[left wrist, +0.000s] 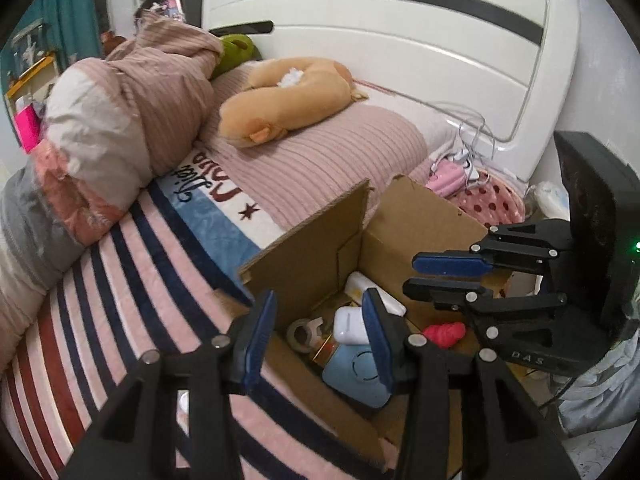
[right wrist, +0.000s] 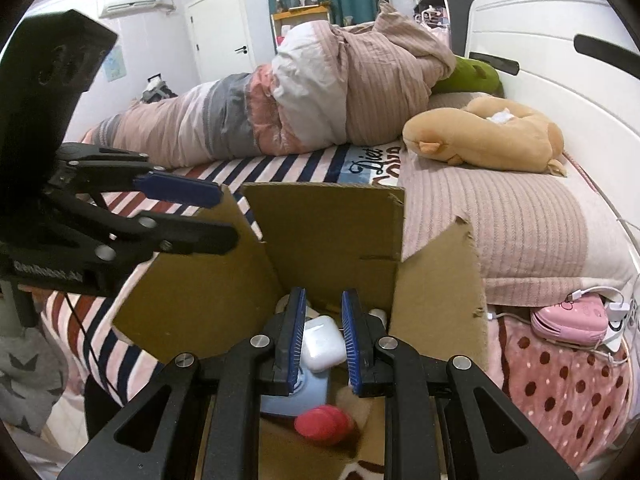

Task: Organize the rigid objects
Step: 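Return both tools to the blanket toward the white lens case and small bottle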

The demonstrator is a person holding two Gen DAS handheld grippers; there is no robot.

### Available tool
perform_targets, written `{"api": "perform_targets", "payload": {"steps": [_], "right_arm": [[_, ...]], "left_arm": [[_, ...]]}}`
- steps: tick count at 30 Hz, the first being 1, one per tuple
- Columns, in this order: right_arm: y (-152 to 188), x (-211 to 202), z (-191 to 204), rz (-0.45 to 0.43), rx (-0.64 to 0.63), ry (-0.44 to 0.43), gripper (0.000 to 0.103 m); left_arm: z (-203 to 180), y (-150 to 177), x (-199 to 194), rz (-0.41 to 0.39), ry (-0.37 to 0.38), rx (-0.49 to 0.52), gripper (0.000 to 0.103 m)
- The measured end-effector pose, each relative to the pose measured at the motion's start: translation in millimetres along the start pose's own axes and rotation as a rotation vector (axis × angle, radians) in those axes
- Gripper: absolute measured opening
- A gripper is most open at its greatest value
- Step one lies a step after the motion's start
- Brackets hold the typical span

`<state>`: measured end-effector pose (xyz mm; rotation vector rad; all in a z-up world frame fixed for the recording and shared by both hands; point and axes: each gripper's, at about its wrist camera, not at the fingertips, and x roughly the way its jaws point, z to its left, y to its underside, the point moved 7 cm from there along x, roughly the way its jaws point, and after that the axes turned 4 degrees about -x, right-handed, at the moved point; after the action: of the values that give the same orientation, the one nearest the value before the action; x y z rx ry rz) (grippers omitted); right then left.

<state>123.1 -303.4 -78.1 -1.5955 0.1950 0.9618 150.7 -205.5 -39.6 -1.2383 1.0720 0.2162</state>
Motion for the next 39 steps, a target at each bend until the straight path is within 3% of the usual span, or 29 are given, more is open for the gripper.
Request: {"api": "perform_targets", "payload": {"steps": [6, 8, 12, 17, 23, 28, 31, 39], "right_arm": [[-14, -10, 35, -0.01, -0.046, -0.027, 0.015], [-23, -12, 57, -0.02, -0.071, -0.05, 0.021], [-36, -9, 109, -0.036, -0.137, -0.114, 0.023], [-44, 13, 174, -0.016, -0.186, -0.194, 0.023], [-29, 60, 225, 0.066, -0.196, -0.225, 0.023], [-12, 109, 221, 0.115, -0.124, -0.166, 0.023], [-3, 137, 199, 0.117, -0.052, -0.076, 0.023], [5, 192, 153, 0.121, -0.008, 0.033, 0.023]], "left_arm": [[39, 25, -41, -0.068, -0.034, -0.069, 0.053], [62, 40, -58, -0.09, -0.061, -0.109, 0.056], [100, 71, -81, -0.112, -0.102, -0.174, 0.058], [146, 120, -97, -0.118, -0.153, -0.239, 0.059], [180, 170, -88, -0.1, -0.141, -0.291, 0.065], [194, 197, -59, -0.072, -0.067, -0.315, 0.066], [193, 204, -36, -0.056, -0.004, -0.307, 0.066], [183, 197, 28, -0.006, 0.129, -0.297, 0.066]]}}
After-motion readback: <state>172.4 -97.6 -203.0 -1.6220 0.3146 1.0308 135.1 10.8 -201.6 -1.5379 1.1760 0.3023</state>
